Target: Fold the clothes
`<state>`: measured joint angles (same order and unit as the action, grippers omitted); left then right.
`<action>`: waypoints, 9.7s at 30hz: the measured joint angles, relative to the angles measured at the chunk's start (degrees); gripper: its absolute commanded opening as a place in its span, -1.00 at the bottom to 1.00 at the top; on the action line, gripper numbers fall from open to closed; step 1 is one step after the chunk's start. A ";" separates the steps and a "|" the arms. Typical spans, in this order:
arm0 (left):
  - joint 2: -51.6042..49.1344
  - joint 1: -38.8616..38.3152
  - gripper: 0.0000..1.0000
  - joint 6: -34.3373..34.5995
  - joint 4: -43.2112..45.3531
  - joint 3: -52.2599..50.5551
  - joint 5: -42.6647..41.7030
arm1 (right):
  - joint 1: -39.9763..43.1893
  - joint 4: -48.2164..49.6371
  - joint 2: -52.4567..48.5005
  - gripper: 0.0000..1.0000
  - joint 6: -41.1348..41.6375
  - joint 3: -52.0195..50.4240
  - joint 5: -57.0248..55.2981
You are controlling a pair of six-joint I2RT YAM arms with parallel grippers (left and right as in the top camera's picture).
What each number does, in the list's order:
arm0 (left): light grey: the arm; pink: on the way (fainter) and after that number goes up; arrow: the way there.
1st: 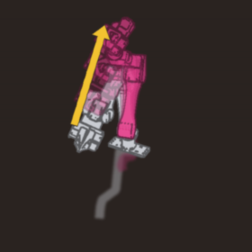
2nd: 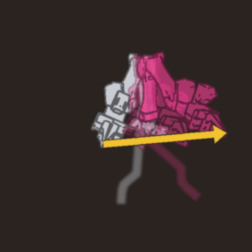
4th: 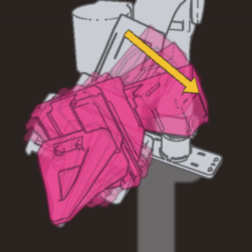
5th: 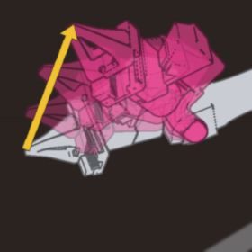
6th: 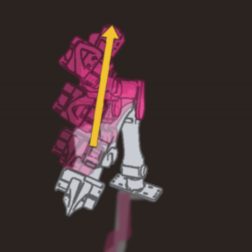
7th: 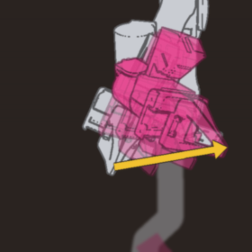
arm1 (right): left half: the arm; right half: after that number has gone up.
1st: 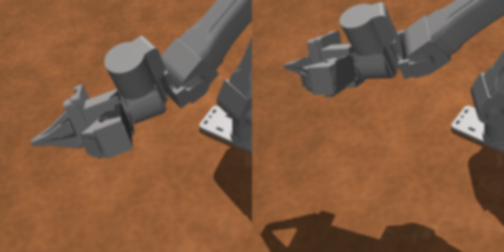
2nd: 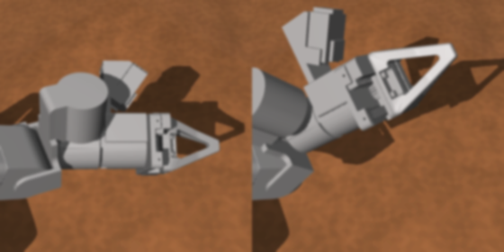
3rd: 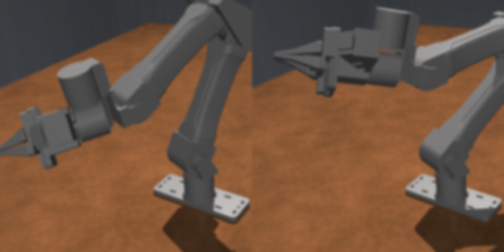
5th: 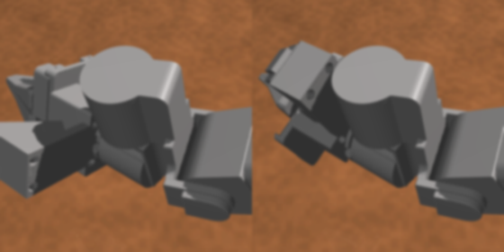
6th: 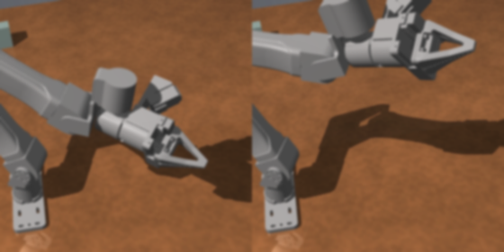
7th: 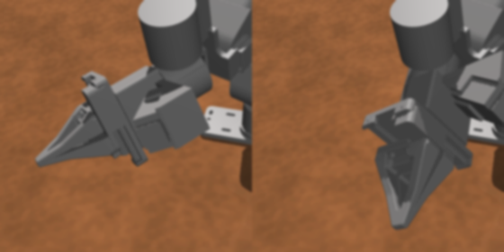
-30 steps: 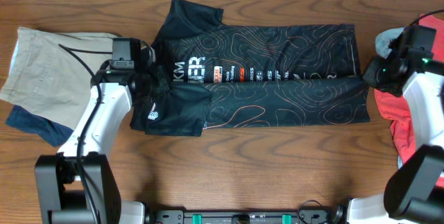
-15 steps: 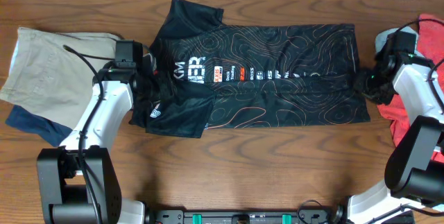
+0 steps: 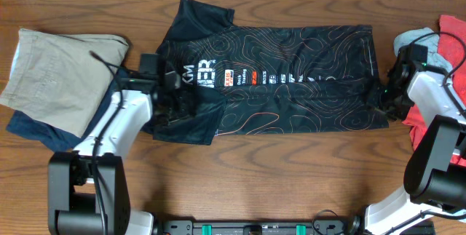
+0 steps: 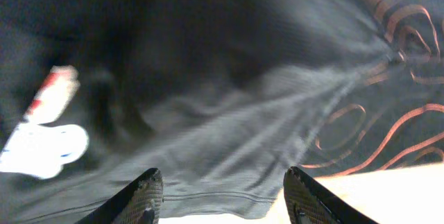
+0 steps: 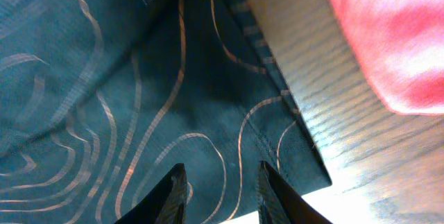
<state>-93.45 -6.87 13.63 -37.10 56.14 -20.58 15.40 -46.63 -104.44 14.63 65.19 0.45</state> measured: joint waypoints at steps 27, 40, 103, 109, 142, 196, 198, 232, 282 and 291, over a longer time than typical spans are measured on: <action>-0.09 -16.83 0.17 -1.88 -0.09 -4.98 8.79 | 0.00 3.58 0.35 -0.46 0.00 -5.42 -0.26; -0.11 -18.01 -0.74 -1.79 5.57 -8.68 11.19 | 0.00 3.58 0.35 -0.46 0.00 -5.42 -0.26; -0.22 8.72 0.34 15.85 -5.55 1.64 24.65 | 2.40 0.28 3.37 -0.30 -0.20 -5.75 -0.96; -0.22 8.72 0.34 17.51 1.27 -3.32 24.65 | 2.40 -0.50 3.37 -0.24 0.09 -5.77 -2.78; -4.20 8.70 0.07 17.97 8.96 -5.53 24.61 | 2.38 10.40 5.86 -0.80 5.75 -13.03 -6.67; 13.22 8.72 0.72 6.29 -2.25 0.87 13.81 | 5.97 -4.57 23.61 0.02 -0.81 -7.39 11.67; 10.69 8.72 0.73 5.18 0.31 2.51 11.23 | 5.31 -4.52 23.61 0.02 -1.53 -7.39 12.22; -33.55 4.42 0.73 -7.32 32.24 28.68 5.55 | 2.95 -4.09 23.61 0.03 -3.15 -7.39 13.77; -27.63 -0.11 -0.88 -5.90 4.63 28.92 9.99 | -0.87 58.71 -5.75 -0.28 -1.40 -7.08 5.88; -27.63 -0.11 -0.87 -5.92 4.52 28.92 9.99 | -1.05 64.37 -12.26 -0.17 -1.22 -7.08 4.39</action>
<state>-121.08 -6.98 7.70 -32.58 85.06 -10.59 14.35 17.74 -116.71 13.41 58.11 4.84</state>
